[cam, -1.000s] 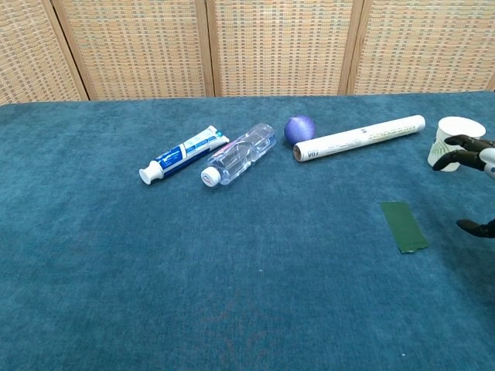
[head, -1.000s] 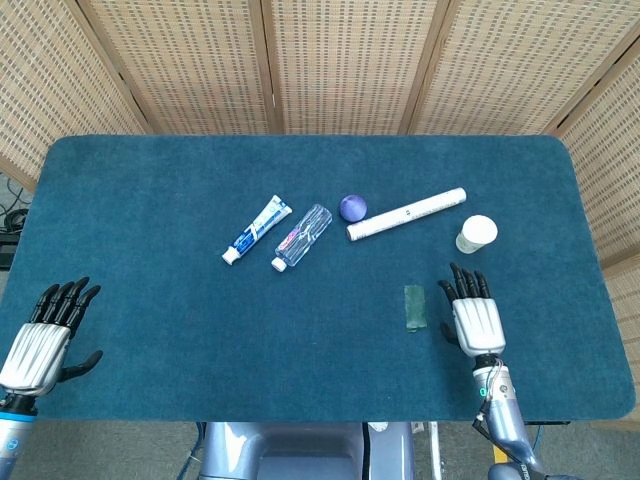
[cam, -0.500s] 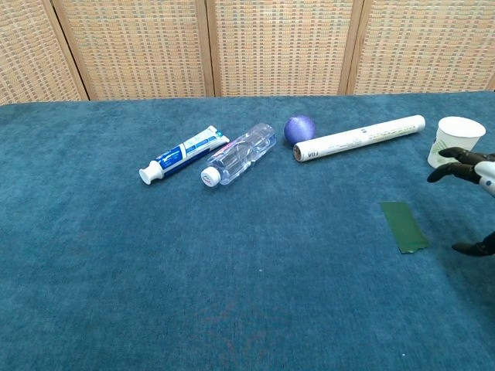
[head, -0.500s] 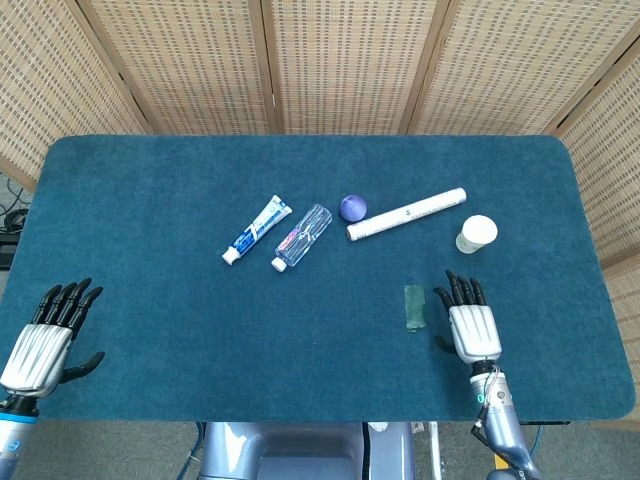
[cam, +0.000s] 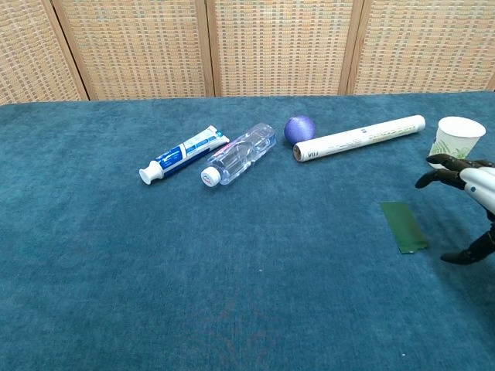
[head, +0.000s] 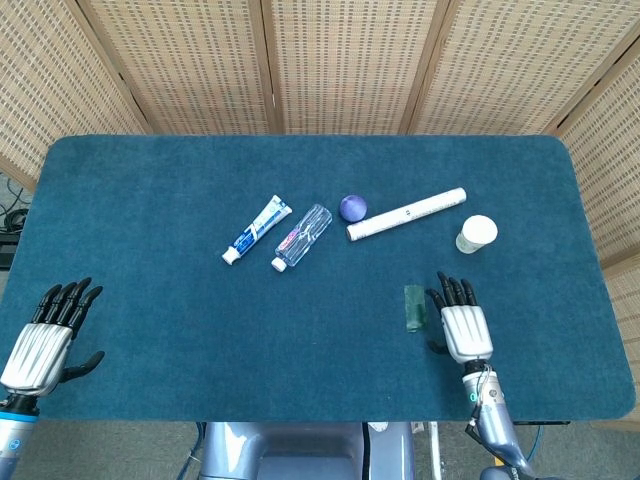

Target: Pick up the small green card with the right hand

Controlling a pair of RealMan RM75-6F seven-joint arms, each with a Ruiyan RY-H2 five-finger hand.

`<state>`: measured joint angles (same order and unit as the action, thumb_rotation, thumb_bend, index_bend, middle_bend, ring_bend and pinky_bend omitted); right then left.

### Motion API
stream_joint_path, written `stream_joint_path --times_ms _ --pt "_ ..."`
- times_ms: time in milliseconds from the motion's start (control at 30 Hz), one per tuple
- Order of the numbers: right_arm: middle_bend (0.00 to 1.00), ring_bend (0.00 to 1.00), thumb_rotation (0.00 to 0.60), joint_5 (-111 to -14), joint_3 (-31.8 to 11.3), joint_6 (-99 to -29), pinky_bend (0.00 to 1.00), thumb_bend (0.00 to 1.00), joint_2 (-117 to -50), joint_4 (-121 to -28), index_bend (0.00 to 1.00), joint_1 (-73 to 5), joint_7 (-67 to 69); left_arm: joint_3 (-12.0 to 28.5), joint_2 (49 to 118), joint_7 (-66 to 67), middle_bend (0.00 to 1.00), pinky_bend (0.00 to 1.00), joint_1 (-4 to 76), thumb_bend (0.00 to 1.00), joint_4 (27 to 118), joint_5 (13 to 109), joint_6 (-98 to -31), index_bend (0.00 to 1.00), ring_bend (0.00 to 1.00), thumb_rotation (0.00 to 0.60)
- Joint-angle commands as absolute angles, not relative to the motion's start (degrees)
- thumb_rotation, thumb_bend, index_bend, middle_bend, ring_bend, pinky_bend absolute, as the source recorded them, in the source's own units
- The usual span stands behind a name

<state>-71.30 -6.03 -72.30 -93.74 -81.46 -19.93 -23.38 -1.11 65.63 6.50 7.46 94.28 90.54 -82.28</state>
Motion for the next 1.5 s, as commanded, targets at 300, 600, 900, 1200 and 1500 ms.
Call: stream_joint_path --times_ms 300,600,900,1200,1500 --pt "0.00 0.00 0.600 -70.6 -7.2 -70.7 0.00 0.10 -95.7 -79.5 0.20 -21.2 -23.8 -1.0 65.6 6.4 0.00 0.00 7.5 0.25 94.2 90.3 -82.2 0.00 0.00 0.600" --pt "0.00 0.00 0.600 -70.0 -7.7 -69.6 0.00 0.10 -96.6 -77.5 0.20 -21.6 -23.0 -1.0 65.7 6.6 0.00 0.00 7.6 0.25 94.1 90.1 -81.9 0.00 0.00 0.600" --pt "0.00 0.00 0.600 -70.1 -7.9 -69.3 0.00 0.10 -96.8 -77.3 0.20 -22.0 -22.8 -1.0 65.6 6.4 0.00 0.00 7.6 0.25 94.2 90.2 -82.1 0.00 0.00 0.600" --pt "0.00 0.00 0.600 -69.4 -7.8 -68.4 0.00 0.10 -97.8 -76.3 0.20 -22.1 -22.6 -1.0 65.6 6.2 0.00 0.00 7.6 0.25 94.2 90.2 -82.0 0.00 0.00 0.600" --pt "0.00 0.00 0.600 -69.5 -8.1 -68.2 0.00 0.11 -98.8 -75.3 0.20 -22.6 -22.8 -1.0 65.7 6.3 0.00 0.00 7.7 0.25 94.0 90.1 -81.8 0.00 0.00 0.600"
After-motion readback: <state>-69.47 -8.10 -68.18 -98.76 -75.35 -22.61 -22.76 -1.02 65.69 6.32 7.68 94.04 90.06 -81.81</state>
